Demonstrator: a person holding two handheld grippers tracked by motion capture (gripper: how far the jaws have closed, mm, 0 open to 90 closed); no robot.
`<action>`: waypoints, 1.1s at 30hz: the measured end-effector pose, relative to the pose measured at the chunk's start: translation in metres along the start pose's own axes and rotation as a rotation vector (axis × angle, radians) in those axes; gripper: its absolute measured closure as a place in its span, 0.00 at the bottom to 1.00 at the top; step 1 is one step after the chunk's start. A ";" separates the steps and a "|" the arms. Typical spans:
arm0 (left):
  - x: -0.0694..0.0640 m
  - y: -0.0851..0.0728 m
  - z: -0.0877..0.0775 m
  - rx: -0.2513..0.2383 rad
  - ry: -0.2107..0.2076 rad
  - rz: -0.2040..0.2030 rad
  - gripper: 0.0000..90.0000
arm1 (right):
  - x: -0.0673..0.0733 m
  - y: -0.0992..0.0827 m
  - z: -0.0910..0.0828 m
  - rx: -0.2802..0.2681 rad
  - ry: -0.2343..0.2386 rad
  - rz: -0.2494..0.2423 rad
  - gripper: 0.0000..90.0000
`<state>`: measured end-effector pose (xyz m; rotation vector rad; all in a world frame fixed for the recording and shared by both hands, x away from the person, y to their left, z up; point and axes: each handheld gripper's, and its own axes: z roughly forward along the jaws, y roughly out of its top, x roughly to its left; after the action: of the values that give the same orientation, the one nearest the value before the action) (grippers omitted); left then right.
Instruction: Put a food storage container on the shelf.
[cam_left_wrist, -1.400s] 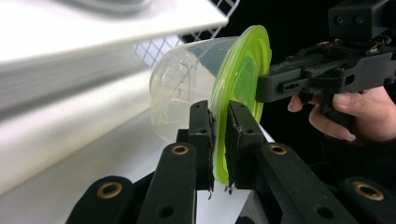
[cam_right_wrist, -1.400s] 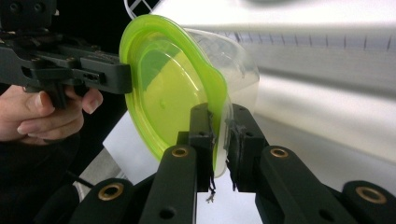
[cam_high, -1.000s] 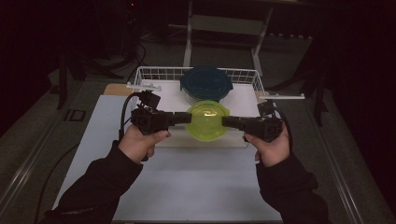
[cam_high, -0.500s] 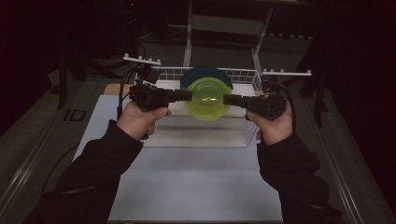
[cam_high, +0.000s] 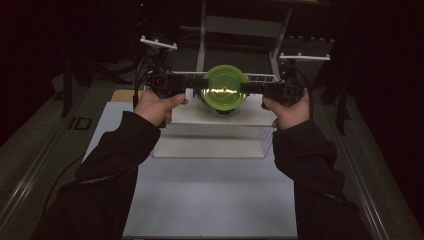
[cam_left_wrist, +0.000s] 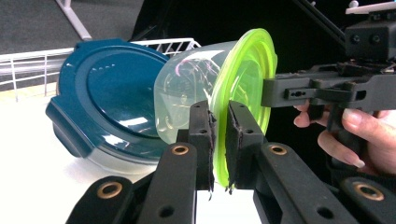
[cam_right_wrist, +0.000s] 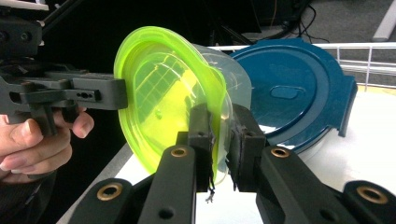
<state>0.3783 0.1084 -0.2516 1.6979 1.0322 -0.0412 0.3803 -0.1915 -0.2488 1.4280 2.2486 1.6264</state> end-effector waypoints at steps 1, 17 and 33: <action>0.002 0.001 0.002 -0.003 0.001 -0.011 0.90 | -0.001 0.001 0.001 0.003 -0.003 0.002 0.90; 0.021 0.015 0.016 -0.036 0.032 -0.065 0.85 | -0.007 0.017 0.015 0.008 -0.045 0.055 0.86; 0.042 0.021 0.031 -0.084 0.029 -0.125 0.74 | -0.018 0.031 0.030 -0.034 -0.103 0.138 0.77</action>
<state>0.4319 0.1080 -0.2691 1.5612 1.1455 -0.0539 0.4257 -0.1801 -0.2471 1.6516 2.1005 1.5778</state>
